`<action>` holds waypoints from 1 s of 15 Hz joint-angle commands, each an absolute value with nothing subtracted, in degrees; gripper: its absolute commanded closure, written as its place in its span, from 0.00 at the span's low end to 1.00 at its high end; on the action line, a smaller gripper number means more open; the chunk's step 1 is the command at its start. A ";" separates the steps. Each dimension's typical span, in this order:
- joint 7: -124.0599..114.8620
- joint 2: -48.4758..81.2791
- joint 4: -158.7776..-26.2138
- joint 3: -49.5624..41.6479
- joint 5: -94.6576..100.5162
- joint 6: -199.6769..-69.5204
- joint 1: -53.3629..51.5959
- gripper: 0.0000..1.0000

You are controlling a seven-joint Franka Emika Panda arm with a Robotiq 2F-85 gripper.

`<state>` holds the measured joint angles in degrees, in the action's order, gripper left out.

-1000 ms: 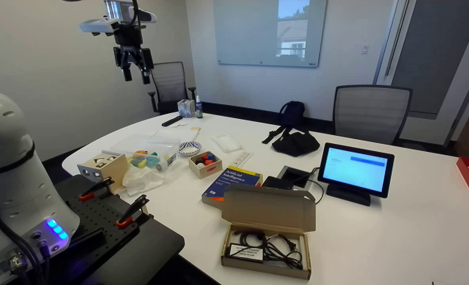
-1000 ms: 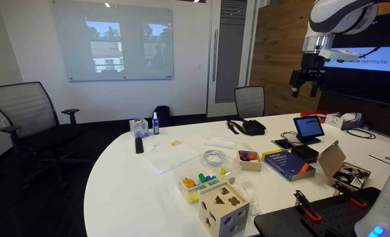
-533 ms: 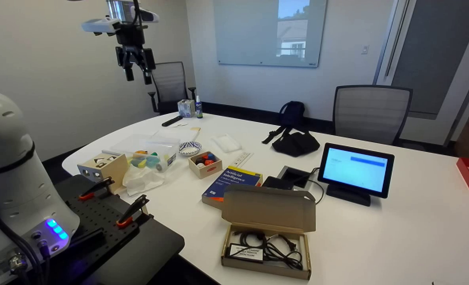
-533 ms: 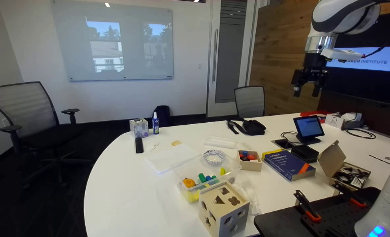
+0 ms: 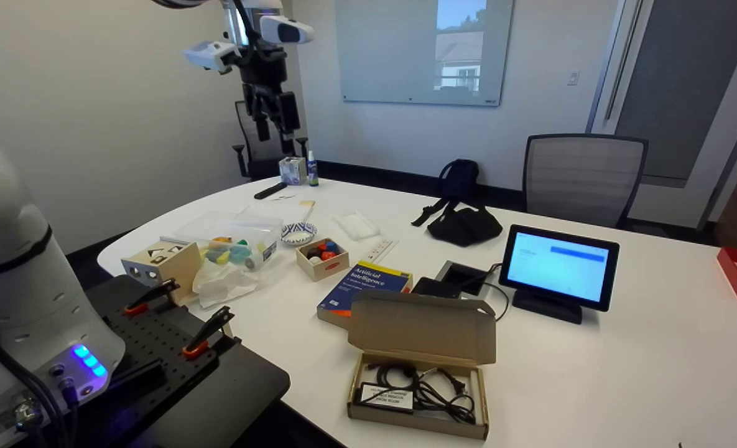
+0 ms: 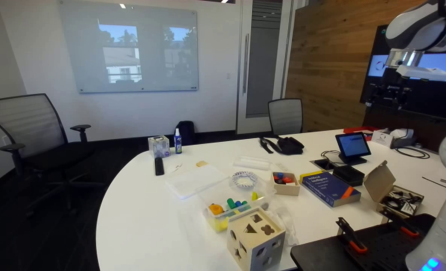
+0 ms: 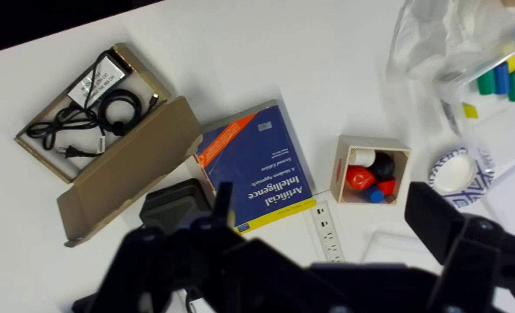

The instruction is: Close the cardboard box

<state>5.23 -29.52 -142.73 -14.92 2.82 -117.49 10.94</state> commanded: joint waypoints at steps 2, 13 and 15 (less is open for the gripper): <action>3.94 -16.28 -140.18 -17.47 1.25 -129.33 13.15 0.00; -14.40 15.95 -128.64 -18.00 4.72 -143.23 14.10 0.00; -16.59 20.83 -125.44 -18.31 4.49 -142.94 13.53 0.00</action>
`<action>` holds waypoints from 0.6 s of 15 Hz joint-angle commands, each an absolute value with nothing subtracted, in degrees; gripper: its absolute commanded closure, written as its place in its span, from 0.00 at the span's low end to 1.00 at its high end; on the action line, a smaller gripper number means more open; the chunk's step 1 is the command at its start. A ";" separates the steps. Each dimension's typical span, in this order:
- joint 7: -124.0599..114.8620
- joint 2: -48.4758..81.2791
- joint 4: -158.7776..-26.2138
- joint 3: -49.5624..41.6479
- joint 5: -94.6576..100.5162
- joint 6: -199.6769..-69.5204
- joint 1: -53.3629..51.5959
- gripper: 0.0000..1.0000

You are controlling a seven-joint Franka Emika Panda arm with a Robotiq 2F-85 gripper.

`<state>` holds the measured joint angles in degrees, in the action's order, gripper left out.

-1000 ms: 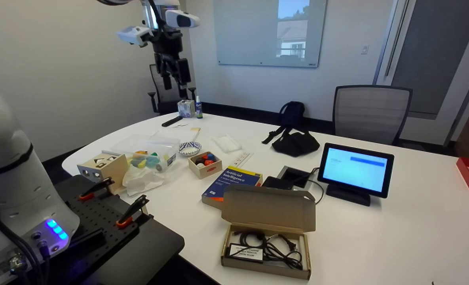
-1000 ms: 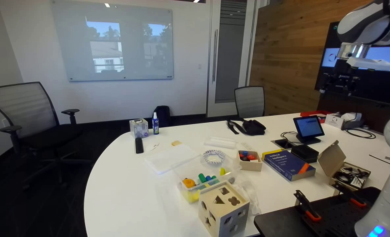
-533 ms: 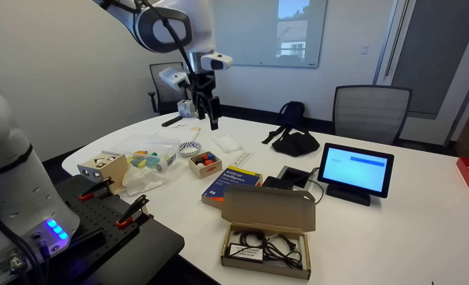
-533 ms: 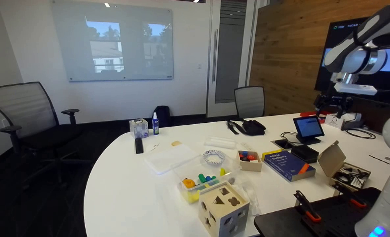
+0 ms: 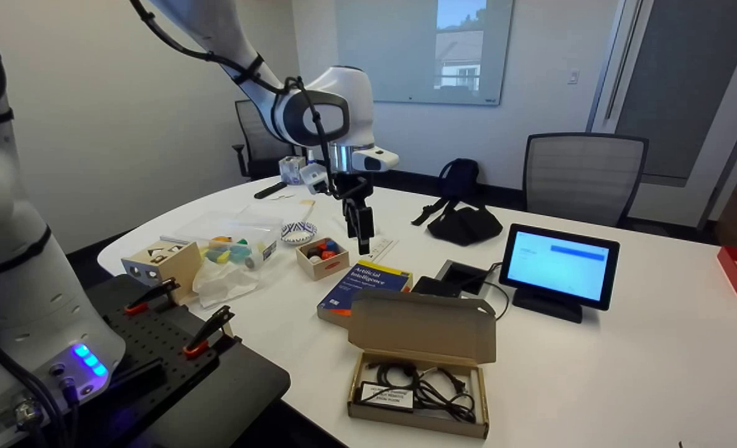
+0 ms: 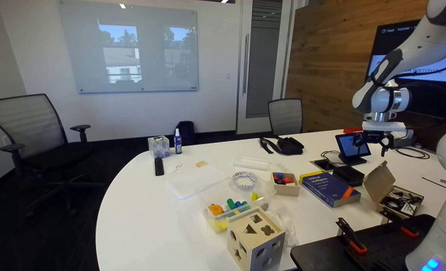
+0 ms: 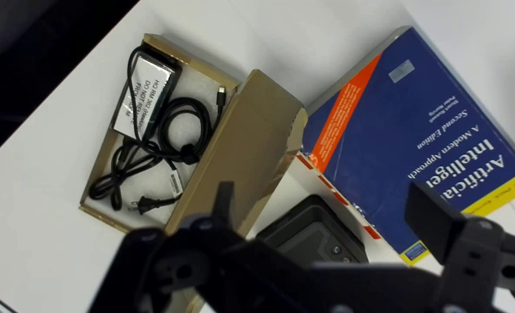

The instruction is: Close the cardboard box

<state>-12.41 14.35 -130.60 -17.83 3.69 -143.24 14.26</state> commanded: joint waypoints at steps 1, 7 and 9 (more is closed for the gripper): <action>-17.51 23.00 -123.92 -18.46 4.45 -142.62 13.27 0.00; -23.17 36.39 -113.61 -20.89 5.50 -139.85 11.06 0.00; -23.95 39.67 -110.94 -21.81 5.31 -139.10 10.63 0.00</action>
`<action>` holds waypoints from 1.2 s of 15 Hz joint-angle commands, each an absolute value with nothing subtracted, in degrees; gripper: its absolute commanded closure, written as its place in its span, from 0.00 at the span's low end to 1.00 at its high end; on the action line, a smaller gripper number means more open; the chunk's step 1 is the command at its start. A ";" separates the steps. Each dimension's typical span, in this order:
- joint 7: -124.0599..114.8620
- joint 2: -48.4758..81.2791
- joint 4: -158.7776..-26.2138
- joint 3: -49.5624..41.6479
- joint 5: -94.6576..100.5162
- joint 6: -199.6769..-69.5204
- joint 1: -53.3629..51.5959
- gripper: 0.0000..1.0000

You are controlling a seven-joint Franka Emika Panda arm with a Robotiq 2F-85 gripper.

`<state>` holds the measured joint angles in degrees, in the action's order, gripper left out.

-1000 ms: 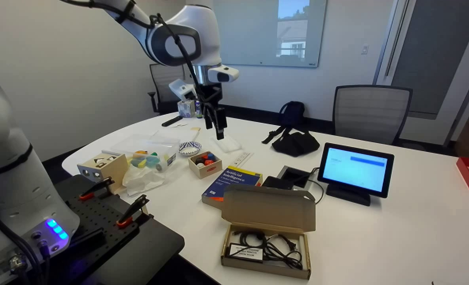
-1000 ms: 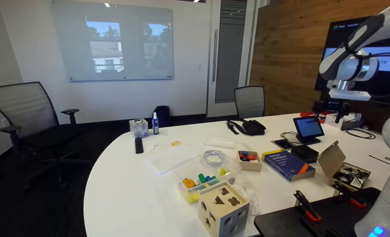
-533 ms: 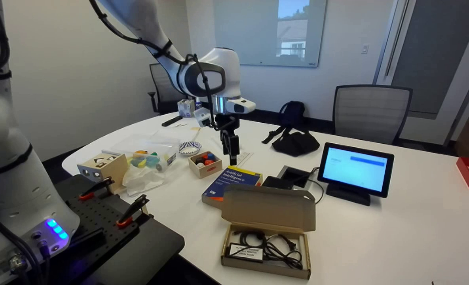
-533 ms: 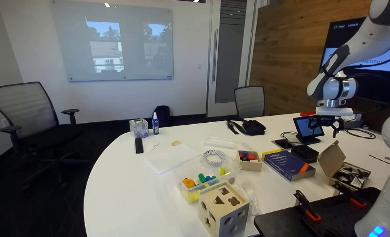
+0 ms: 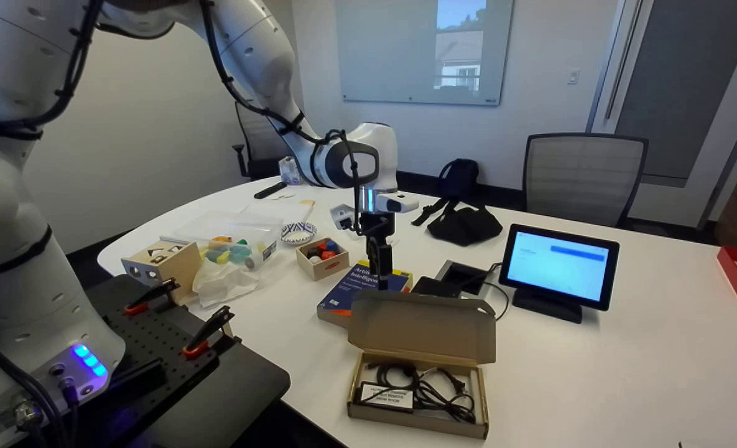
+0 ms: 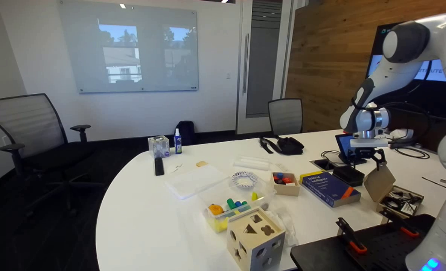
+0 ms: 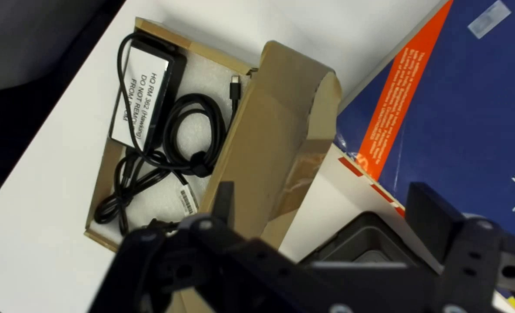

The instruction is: Close the cardboard box

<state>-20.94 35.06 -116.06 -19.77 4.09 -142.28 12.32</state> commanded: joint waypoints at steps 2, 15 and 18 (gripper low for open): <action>-24.18 42.22 -108.86 -22.40 4.88 -138.79 10.49 0.00; -27.58 45.39 -105.93 -29.47 12.07 -123.45 8.94 0.00; -28.10 44.80 -108.39 -30.44 13.32 -124.61 9.59 0.00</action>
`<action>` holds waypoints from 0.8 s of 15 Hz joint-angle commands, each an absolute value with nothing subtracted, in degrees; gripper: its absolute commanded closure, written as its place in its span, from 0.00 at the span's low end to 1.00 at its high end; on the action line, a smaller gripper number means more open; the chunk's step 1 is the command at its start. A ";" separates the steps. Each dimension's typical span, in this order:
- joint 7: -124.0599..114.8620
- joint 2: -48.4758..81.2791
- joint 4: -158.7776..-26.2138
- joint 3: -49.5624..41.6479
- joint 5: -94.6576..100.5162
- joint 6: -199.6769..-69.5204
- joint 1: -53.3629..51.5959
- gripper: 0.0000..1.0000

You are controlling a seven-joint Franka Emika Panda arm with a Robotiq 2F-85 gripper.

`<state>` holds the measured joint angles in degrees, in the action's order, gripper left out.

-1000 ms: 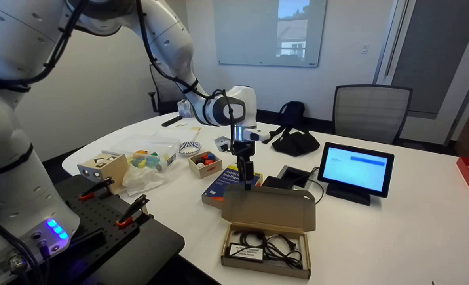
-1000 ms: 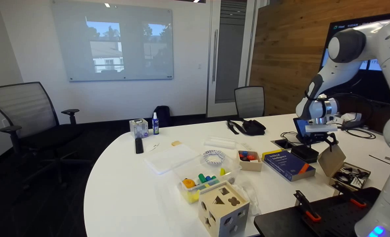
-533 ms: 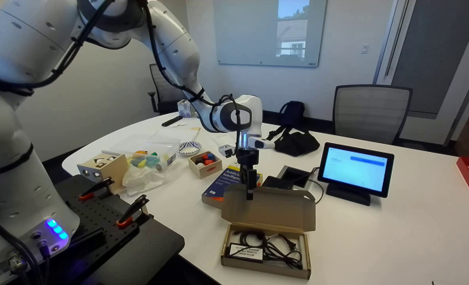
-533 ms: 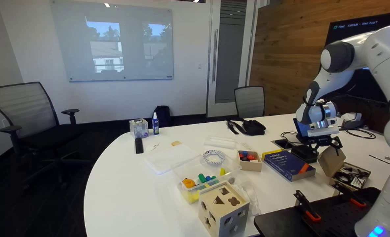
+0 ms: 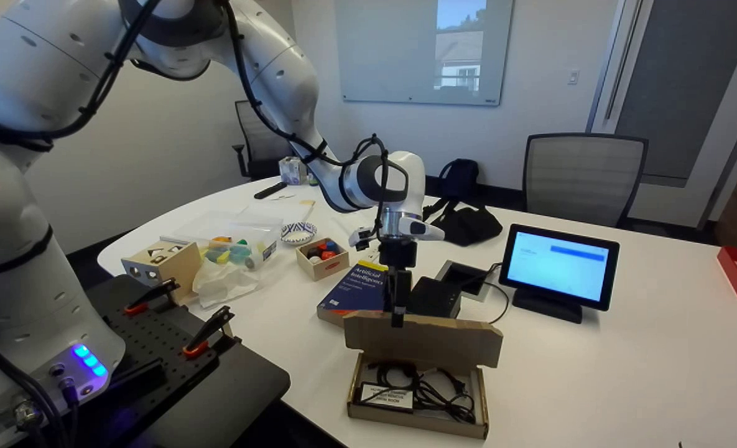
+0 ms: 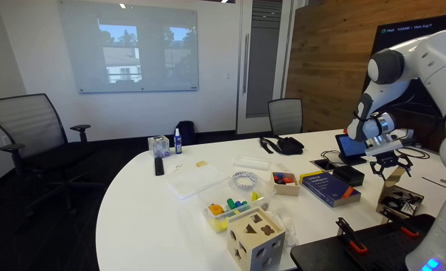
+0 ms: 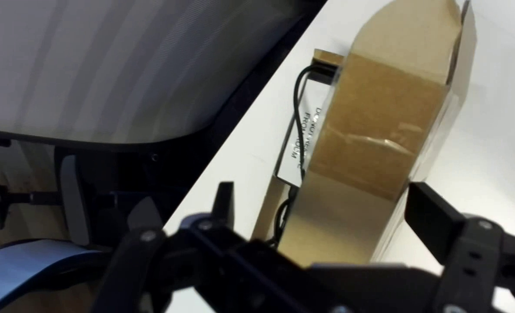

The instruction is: Close the cardboard box

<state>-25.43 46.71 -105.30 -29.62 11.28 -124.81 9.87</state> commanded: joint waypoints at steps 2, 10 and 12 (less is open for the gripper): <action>-29.41 44.66 -110.79 -31.18 13.70 -126.42 9.80 0.00; -35.18 46.73 -120.88 -35.01 13.17 -143.56 8.62 0.00; -36.24 47.98 -122.76 -36.48 12.65 -148.05 8.01 0.00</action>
